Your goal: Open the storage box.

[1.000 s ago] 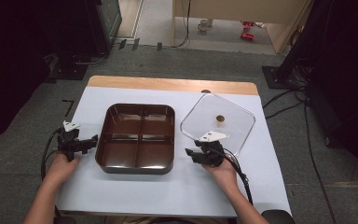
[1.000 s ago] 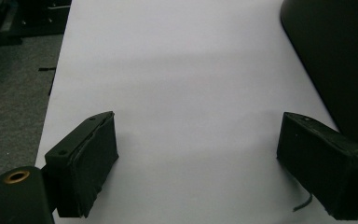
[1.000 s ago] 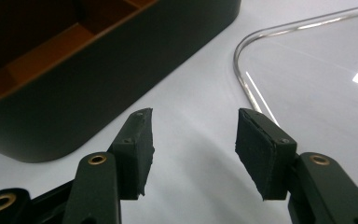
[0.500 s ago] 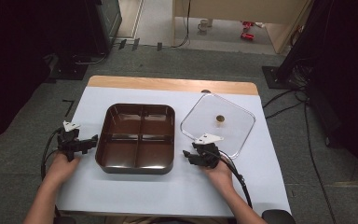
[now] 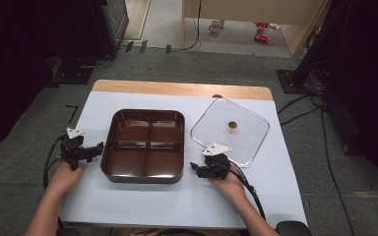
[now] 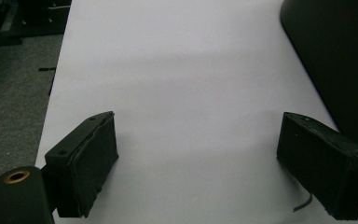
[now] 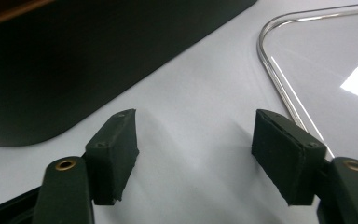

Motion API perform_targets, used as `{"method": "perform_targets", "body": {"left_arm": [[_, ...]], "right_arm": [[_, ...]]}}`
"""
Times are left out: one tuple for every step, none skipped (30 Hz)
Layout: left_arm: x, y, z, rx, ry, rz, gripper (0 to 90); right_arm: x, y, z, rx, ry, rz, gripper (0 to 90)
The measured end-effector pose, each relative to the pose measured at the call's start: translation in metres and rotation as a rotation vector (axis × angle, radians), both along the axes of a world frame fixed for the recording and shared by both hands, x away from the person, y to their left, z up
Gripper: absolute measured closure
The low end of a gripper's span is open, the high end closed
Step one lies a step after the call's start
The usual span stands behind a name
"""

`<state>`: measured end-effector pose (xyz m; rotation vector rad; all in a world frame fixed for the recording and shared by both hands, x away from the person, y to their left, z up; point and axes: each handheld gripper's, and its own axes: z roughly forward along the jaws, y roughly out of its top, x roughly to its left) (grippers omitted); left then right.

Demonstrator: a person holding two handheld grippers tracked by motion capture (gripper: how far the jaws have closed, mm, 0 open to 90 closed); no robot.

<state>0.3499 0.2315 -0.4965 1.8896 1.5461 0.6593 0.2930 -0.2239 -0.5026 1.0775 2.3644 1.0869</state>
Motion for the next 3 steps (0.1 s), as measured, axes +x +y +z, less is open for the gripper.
{"method": "perform_targets", "body": {"left_arm": [[0.0, 0.0, 0.0, 0.0, 0.0, 0.0, 12.1], [0.0, 0.0, 0.0, 0.0, 0.0, 0.0, 12.1], [0.0, 0.0, 0.0, 0.0, 0.0, 0.0, 12.1]], "right_arm": [[0.0, 0.0004, -0.0002, -0.007, -0.005, -0.01, 26.1], [0.0006, 0.0001, -0.0002, -0.006, 0.002, -0.018, 25.2], [0.001, -0.0002, -0.0002, -0.002, 0.005, -0.02, 25.1]]}}
